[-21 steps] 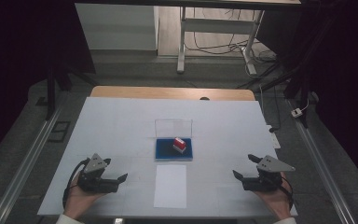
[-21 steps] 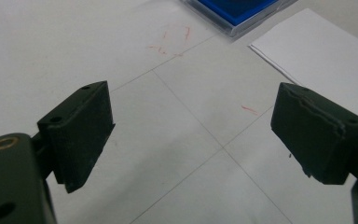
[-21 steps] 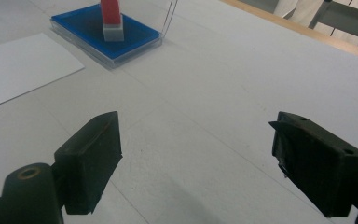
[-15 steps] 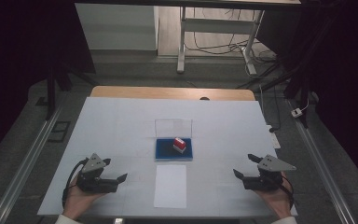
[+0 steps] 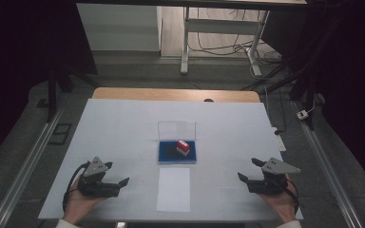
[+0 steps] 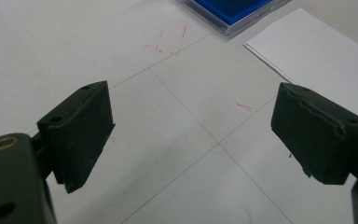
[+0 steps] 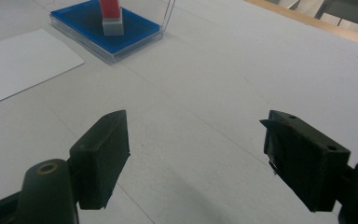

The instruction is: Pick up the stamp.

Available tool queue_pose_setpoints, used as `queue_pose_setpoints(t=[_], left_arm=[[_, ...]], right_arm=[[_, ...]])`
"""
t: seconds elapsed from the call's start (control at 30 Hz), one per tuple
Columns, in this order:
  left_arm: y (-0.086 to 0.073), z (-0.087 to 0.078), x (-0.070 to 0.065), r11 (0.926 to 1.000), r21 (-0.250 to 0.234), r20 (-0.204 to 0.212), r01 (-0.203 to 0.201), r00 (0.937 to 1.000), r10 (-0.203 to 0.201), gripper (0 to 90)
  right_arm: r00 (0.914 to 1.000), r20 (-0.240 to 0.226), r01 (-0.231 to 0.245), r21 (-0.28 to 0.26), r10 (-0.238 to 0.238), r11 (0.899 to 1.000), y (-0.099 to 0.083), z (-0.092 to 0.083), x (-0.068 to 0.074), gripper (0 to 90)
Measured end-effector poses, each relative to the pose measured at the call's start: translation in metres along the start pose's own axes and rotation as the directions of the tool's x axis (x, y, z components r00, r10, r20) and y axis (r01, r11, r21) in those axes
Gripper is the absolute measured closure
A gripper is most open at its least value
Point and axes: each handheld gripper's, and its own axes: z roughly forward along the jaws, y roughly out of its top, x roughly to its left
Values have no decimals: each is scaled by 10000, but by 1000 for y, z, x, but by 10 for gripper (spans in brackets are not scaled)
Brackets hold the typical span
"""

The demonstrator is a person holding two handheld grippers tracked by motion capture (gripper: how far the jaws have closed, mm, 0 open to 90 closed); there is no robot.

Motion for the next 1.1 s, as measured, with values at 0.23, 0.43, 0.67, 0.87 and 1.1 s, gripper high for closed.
queue_pose_setpoints(t=[0.23,0.43,0.67,0.87,1.1], left_arm=[[0,1,-1,10000,-35,22,73,10000,-73,132],[1,2,1,10000,-34,22,69,10000,-69,132],[2,3,2,10000,-27,4,79,10000,-79,133],[3,4,3,10000,5,-18,76,10000,-76,133],[3,6,3,9999,95,-44,46,10000,-46,133]], right_arm=[[10000,21,-43,-83,44,10000,4,-2,1,229],[10000,-20,-6,-22,6,10000,6,-1,2,237],[9999,-113,44,-64,-45,10000,20,1,4,243],[9994,-299,153,2,-153,9999,37,5,3,260],[9980,-578,277,101,-271,9996,46,15,11,265]])
